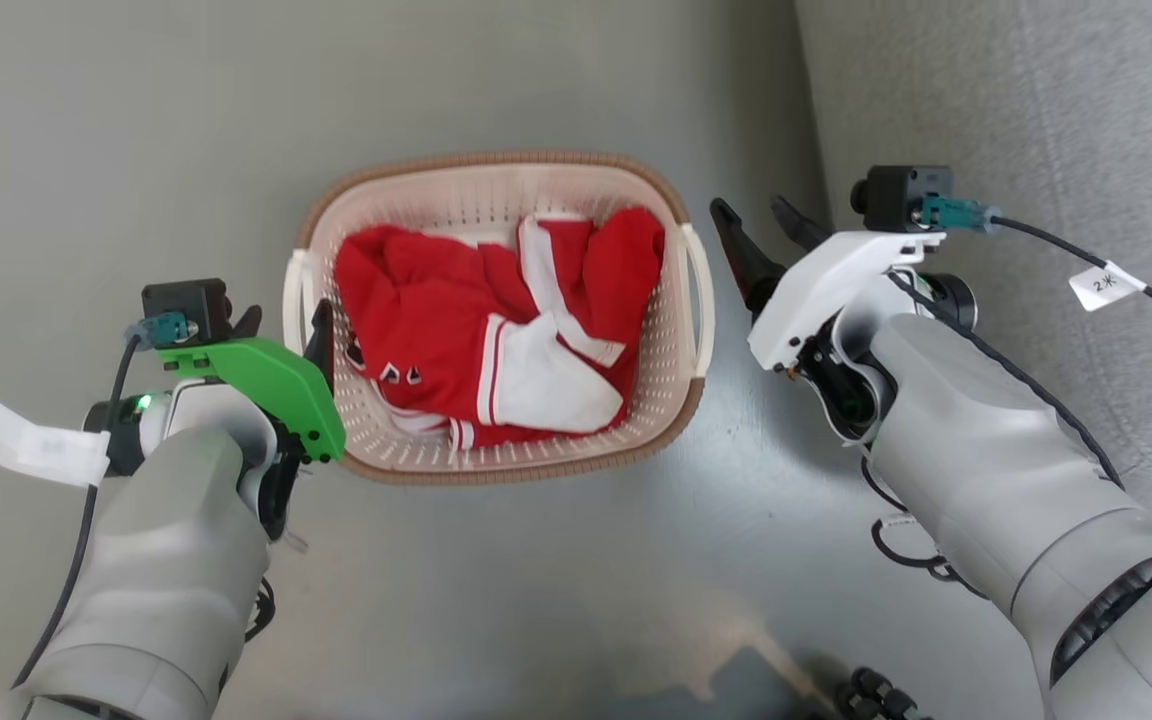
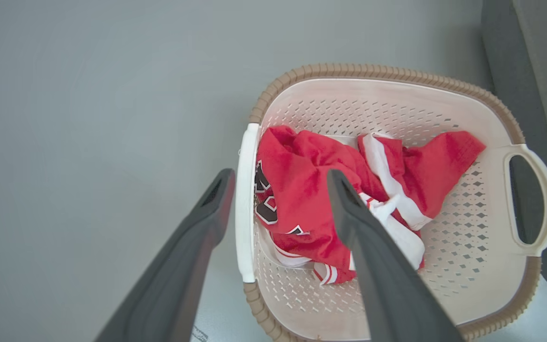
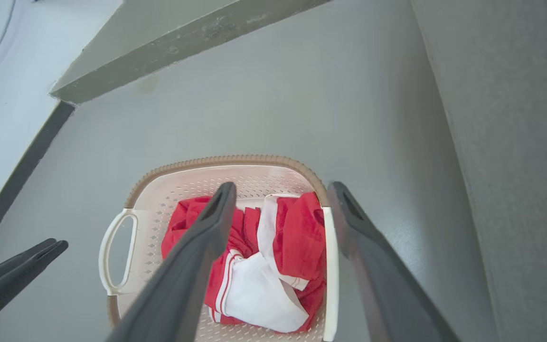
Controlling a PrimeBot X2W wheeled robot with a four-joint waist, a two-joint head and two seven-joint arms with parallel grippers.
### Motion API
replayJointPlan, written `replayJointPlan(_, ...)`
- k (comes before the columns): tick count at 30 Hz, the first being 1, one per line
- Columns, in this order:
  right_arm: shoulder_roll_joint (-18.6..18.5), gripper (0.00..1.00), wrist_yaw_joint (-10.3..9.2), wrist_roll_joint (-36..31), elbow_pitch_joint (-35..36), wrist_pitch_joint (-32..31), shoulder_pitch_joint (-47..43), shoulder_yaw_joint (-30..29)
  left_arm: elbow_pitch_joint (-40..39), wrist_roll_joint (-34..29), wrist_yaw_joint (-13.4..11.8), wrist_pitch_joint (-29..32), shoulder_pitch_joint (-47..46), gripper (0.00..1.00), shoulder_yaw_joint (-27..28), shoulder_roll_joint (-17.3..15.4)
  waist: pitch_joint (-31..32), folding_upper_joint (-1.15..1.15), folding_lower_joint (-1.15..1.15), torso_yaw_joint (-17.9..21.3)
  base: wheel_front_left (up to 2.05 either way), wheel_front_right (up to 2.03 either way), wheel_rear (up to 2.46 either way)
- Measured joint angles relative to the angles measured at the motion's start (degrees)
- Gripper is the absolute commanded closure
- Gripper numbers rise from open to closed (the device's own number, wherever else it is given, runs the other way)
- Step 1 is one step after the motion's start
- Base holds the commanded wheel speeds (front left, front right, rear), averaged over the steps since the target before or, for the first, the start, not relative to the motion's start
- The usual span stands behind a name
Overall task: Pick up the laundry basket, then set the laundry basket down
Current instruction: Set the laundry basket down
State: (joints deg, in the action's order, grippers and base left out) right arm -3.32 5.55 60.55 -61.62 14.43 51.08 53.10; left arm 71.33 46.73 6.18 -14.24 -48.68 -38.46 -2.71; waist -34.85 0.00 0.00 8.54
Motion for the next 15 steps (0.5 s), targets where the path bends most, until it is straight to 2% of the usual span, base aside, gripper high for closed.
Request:
replayJointPlan(10, -2.59, 0.00, 0.07, -5.37, 5.44, 0.00, -0.83, -5.38, -7.11, 0.53, 0.21, -0.01, 0.91, 0.00, 2.30, -0.18, 7.26, 0.00, 0.00, -0.24, 0.00, 0.00, 0.00)
replayJointPlan(15, -3.57, 0.00, -0.16, -7.68, 8.88, 0.00, -4.02, -9.27, -11.33, -0.27, 0.30, -0.02, 3.37, 0.00, 4.32, -1.54, 10.92, 0.00, 0.00, -0.70, 0.00, 0.00, 0.00)
